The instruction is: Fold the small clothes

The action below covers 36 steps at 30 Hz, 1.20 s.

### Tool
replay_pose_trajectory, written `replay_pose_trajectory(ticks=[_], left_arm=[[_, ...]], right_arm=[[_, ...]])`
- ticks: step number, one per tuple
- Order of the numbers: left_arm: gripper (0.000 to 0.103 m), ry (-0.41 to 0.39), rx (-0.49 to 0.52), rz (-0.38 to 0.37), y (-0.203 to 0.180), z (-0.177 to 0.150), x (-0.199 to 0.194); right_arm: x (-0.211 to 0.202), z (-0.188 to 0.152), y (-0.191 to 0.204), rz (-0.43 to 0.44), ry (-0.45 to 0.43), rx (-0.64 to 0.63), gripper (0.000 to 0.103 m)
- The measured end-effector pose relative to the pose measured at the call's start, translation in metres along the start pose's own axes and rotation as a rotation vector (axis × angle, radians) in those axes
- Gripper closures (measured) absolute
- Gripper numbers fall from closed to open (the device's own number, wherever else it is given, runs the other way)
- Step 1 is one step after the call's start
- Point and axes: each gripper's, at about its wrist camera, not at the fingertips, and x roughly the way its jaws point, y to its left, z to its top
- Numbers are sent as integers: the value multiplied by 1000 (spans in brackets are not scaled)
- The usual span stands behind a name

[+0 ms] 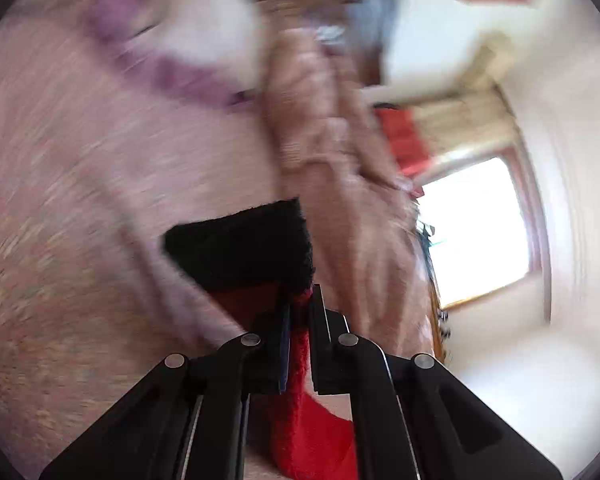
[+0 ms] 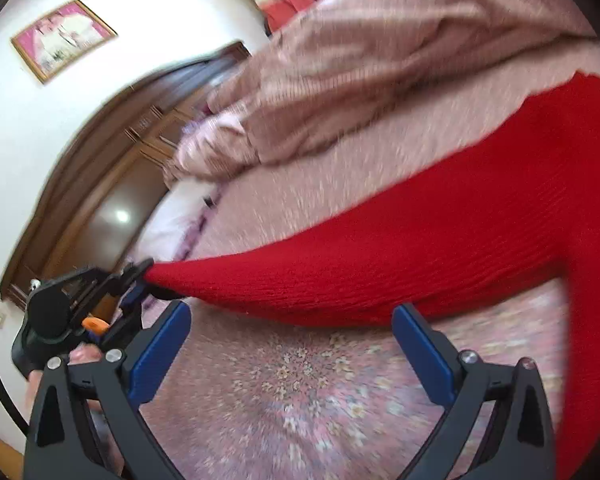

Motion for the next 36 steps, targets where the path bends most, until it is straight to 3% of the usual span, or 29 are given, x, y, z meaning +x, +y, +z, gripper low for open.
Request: replay_pose_trajectory(ticks=[4, 7, 11, 14, 17, 19, 22, 24, 25, 26, 28, 29, 32, 34, 36], left_arm=[[102, 4, 227, -81, -78, -25, 9], [102, 32, 358, -110, -137, -63, 28], [102, 117, 525, -166, -205, -148, 63], [102, 189, 627, -215, -235, -220, 87], [102, 286, 701, -244, -249, -303, 108], [102, 403, 766, -247, -247, -367, 130], [101, 568, 931, -174, -231, -448, 162], [101, 683, 982, -96, -216, -478, 180], [100, 738, 962, -65, -214, -480, 186], [98, 737, 907, -82, -216, -470, 188], [84, 720, 859, -110, -219, -449, 186], [78, 726, 860, -98, -221, -439, 184], [77, 737, 888, -84, -224, -425, 151], [71, 692, 906, -71, -219, -395, 129], [61, 626, 908, -35, -208, -364, 114]], right_arm=[[-55, 18, -25, -8, -8, 1, 0], [-113, 28, -60, -32, -21, -23, 0], [-196, 27, -130, -138, -60, -25, 0], [-248, 22, -189, -245, -95, 74, 0], [-294, 17, -255, -288, -133, 251, 0], [-312, 13, -283, -315, -148, 333, 0], [-330, 8, -310, -278, -211, 363, 1], [-326, 10, -309, -288, -206, 303, 1], [-321, 13, -305, -304, -192, 266, 1], [-315, 18, -300, -321, -179, 223, 1], [-303, 32, -290, -325, -164, 156, 1], [-300, 38, -287, -319, -166, 143, 1], [-297, 60, -284, -309, -181, 135, 1], [-295, 76, -287, -296, -170, 166, 1], [-290, 93, -288, -222, -130, 237, 1]])
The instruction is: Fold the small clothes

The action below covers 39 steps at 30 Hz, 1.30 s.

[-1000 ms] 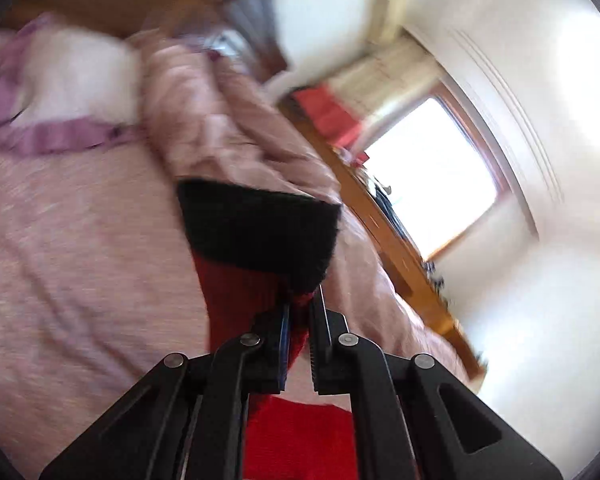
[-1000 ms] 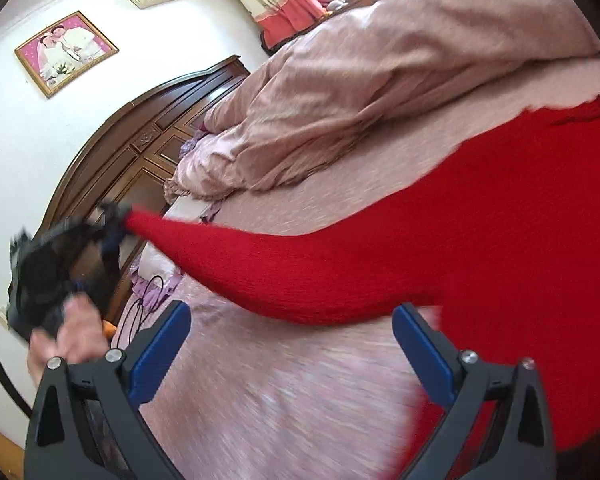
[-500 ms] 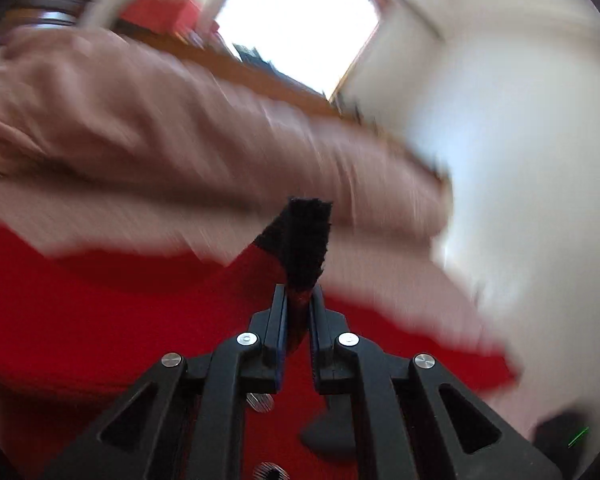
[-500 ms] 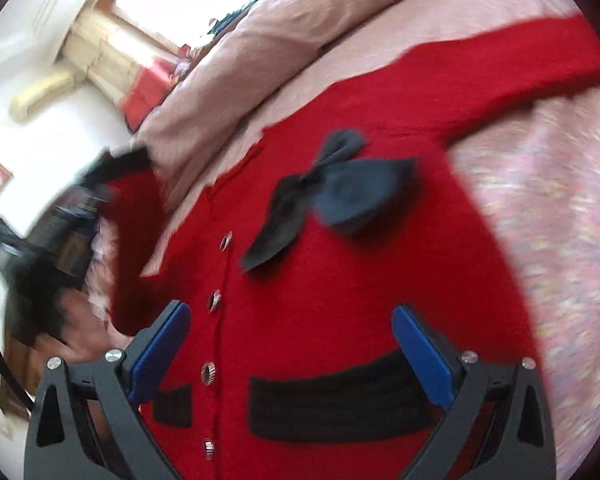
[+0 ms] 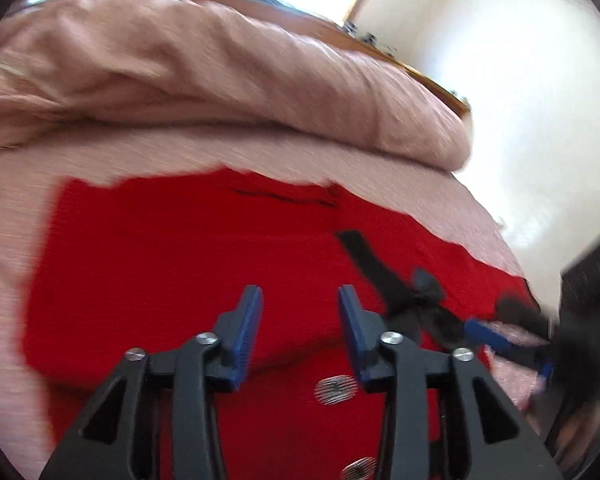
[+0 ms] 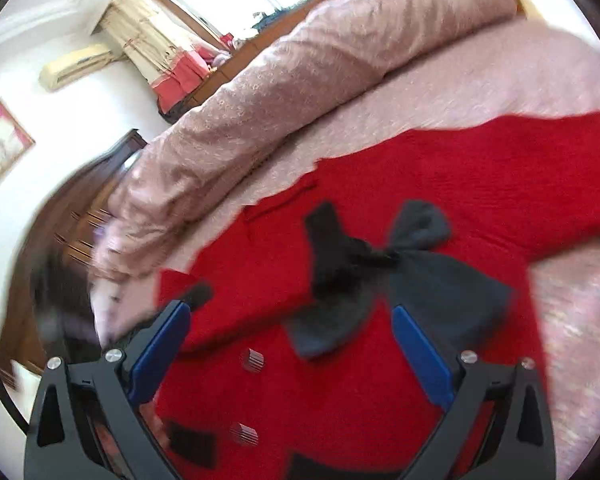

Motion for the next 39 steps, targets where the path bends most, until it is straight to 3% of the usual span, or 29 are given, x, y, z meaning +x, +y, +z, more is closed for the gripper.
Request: replay_pose_trajectory(ticks=[2, 5, 8, 10, 14, 18, 21, 24, 27, 30, 31, 34, 39], left_arm=[[56, -25, -56, 122, 32, 2, -16], [56, 0, -116, 276, 73, 5, -29], [56, 5, -27, 308, 94, 10, -33], [56, -20, -66, 355, 107, 16, -34], [56, 22, -139, 331, 130, 15, -27], [56, 68, -173, 328, 136, 10, -13], [56, 68, -144, 340, 131, 7, -11], [56, 69, -132, 340, 128, 7, -11], [56, 74, -146, 332, 130, 8, -13], [56, 75, -158, 328, 131, 10, -13], [56, 78, -159, 331, 131, 10, -13], [56, 78, -161, 332, 131, 10, -14], [56, 74, -170, 335, 133, 10, -16]], right_arm=[[17, 14, 6, 9, 51, 9, 1], [41, 21, 7, -65, 52, -70, 1], [62, 24, -2, -141, 65, -114, 7], [67, 23, -10, -152, 66, -104, 15], [62, 27, -12, -76, 65, -62, 40], [55, 25, 0, -25, 64, -103, 40], [63, 22, 5, -54, 119, -134, 41], [73, 18, -2, -161, 144, -144, 41], [74, 16, -9, -154, 133, -119, 51], [76, 14, -1, -174, 117, -191, 54], [76, 12, 3, -170, 110, -222, 61], [77, 9, 9, -228, 110, -272, 95], [52, 18, 19, -243, 51, -238, 96]])
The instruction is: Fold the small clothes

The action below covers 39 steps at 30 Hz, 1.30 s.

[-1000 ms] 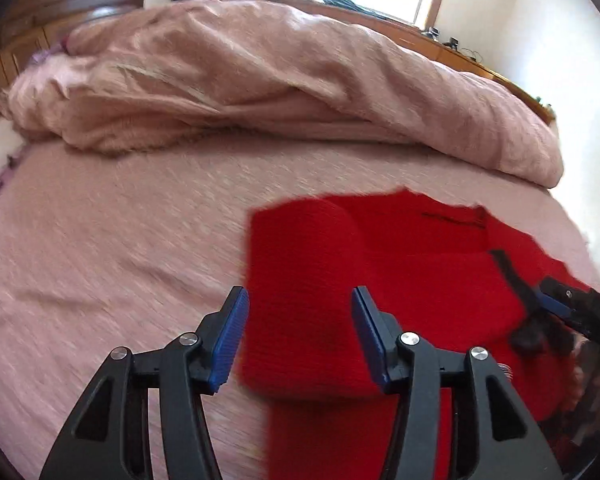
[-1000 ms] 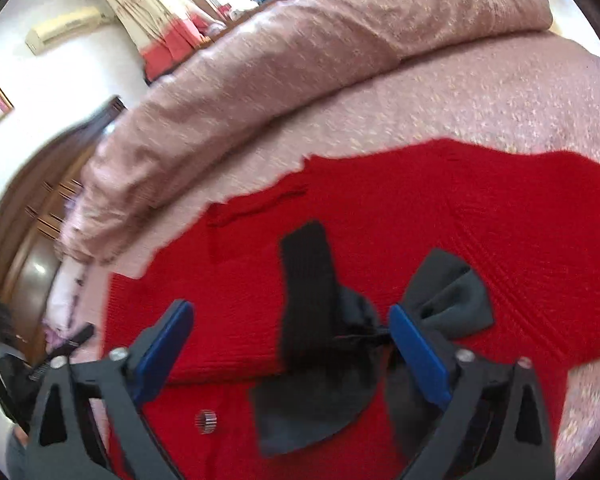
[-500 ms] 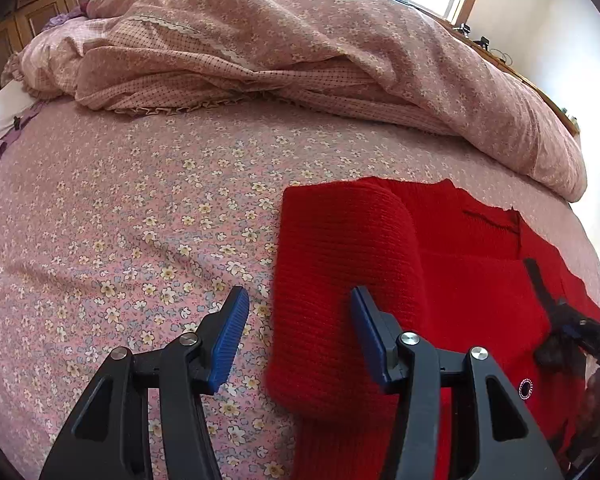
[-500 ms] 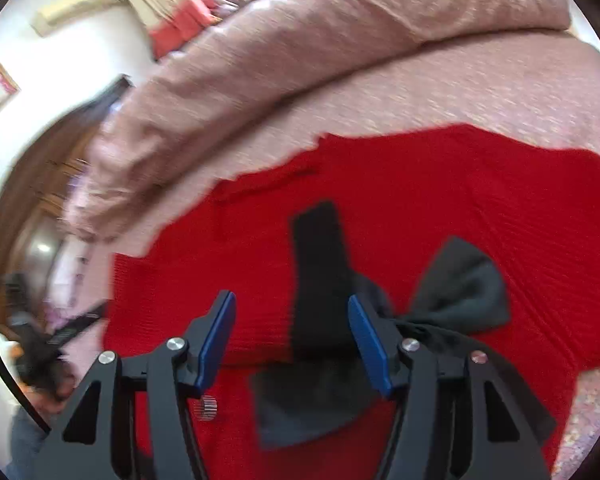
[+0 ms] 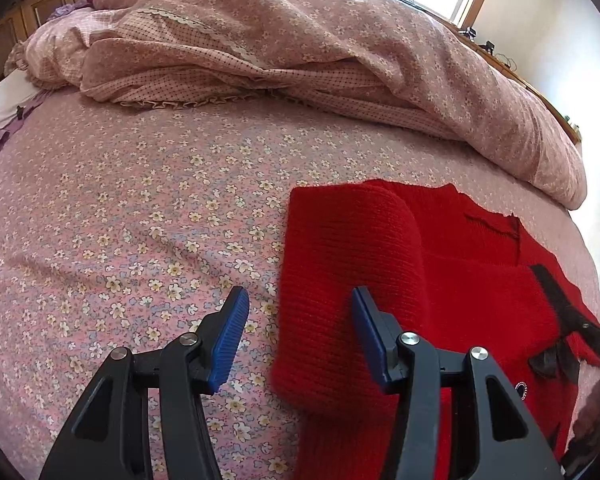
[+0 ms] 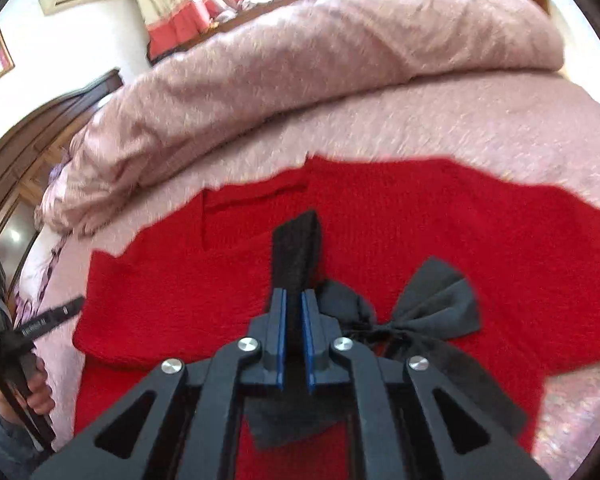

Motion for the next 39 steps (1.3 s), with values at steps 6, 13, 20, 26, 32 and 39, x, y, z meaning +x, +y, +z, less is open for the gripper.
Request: replay_pose_trajectory(ticks=[6, 13, 20, 26, 32, 39], left_arm=[[56, 10, -3, 11, 2, -2, 4], [56, -7, -3, 16, 2, -1, 1], [56, -30, 10, 28, 0, 0, -5], [56, -7, -21, 13, 3, 0, -2], [56, -4, -23, 11, 2, 0, -2], [56, 0, -19, 9, -1, 0, -1]], right_arm=[[-8, -19, -21, -31, 72, 86, 96], [-17, -25, -19, -87, 58, 42, 98], [-21, -20, -30, -86, 45, 64, 96], [-4, -24, -28, 48, 85, 117, 75], [14, -9, -11, -44, 48, -27, 66], [8, -11, -4, -69, 6, -51, 99]])
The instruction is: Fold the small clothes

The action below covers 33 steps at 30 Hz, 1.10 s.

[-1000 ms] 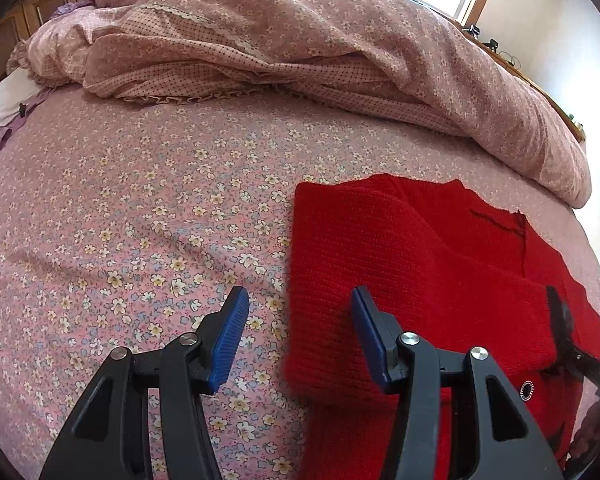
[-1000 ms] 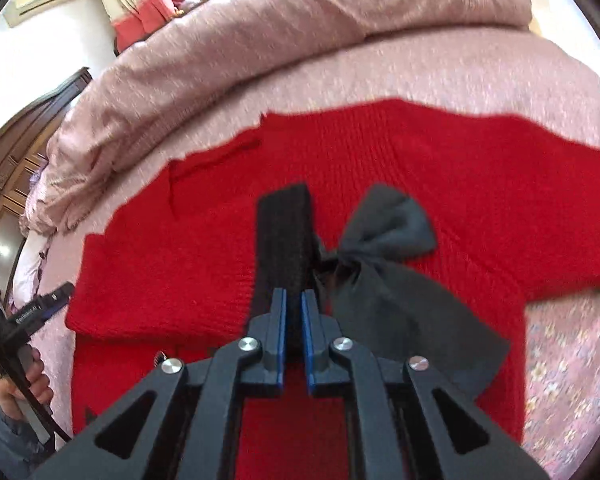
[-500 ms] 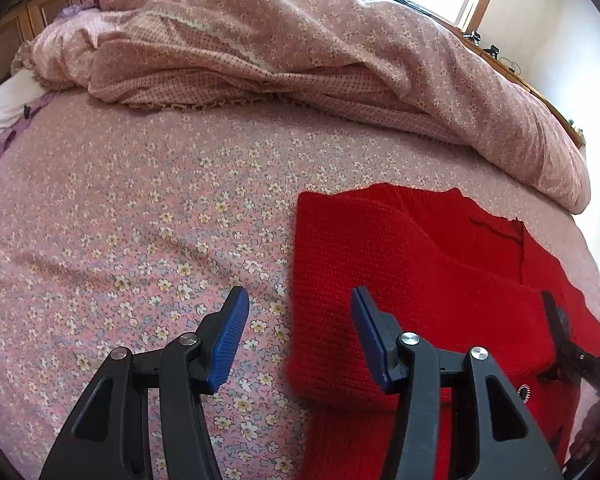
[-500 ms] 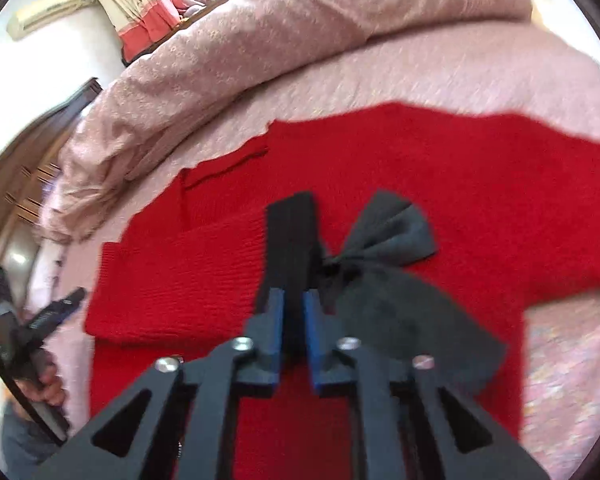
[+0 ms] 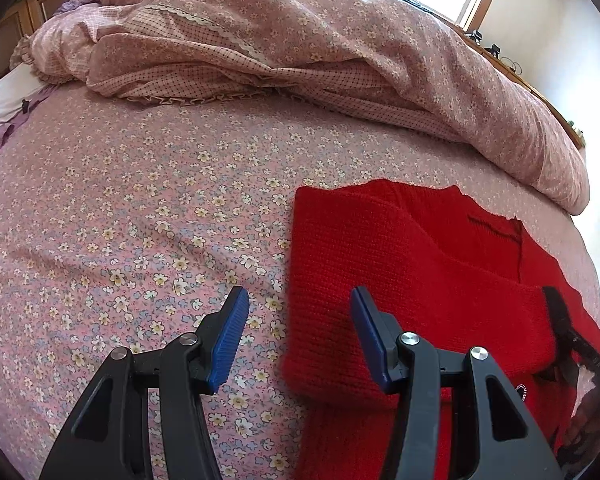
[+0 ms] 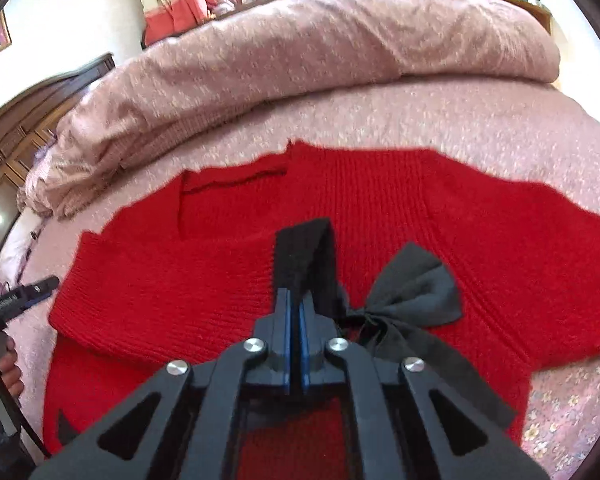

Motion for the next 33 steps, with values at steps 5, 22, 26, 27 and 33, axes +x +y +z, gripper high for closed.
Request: replay_pose_trajectory(ticks=[5, 22, 26, 27, 33], left_arm=[[56, -1, 3, 4, -1, -1, 0], [103, -83, 71, -36, -16, -2, -10], [103, -73, 108, -81, -24, -6, -7], [103, -51, 121, -84, -27, -8, -1], [103, 45, 135, -33, -41, -21, 33]], right_arm=[[-14, 7, -7, -30, -46, 14, 100], [-3, -2, -17, -92, 23, 33, 98], [-1, -2, -12, -119, 19, 0, 98], [-1, -2, -11, -122, 21, -4, 97], [-2, -4, -12, -104, 27, -8, 91]])
